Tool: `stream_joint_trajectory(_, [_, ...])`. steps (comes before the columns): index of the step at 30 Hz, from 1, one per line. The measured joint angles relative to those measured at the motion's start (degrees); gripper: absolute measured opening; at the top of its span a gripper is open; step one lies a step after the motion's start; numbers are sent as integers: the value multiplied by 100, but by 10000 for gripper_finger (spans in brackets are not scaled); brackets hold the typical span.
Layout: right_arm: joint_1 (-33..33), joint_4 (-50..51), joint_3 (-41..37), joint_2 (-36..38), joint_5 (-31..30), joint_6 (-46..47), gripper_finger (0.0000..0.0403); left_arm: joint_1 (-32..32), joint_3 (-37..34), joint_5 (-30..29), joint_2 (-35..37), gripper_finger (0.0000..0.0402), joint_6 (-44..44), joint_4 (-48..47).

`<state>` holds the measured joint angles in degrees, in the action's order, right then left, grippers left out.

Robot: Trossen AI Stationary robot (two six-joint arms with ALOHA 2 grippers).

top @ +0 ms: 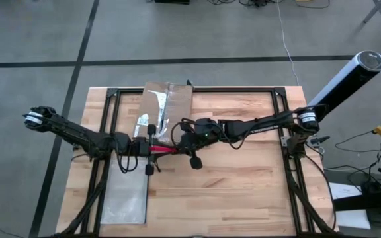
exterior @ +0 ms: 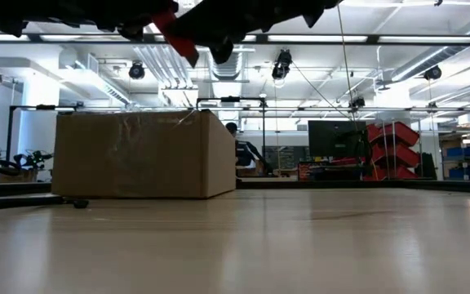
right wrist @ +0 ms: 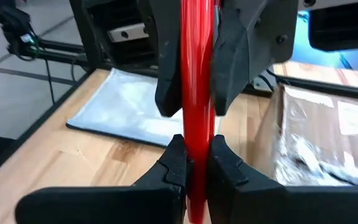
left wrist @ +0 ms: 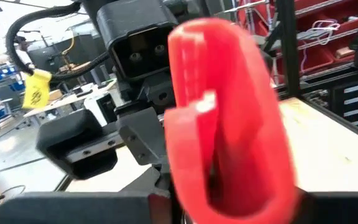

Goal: Unpack boxes

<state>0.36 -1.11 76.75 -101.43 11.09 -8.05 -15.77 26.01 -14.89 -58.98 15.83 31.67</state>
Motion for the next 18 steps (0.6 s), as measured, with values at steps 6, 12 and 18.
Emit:
stream_joint_trajectory(6, [-37,458,0,223,-420,-65,14,2,3,-347,54,71,-6,-226])
stream_joint_trajectory(12, [-35,1217,0,531,-1030,-192,14,0,12,-762,158,96,-11,-285])
stream_joint_trajectory(18, [-39,1692,-3,707,-1546,-208,14,-3,12,-1034,192,153,12,-404])
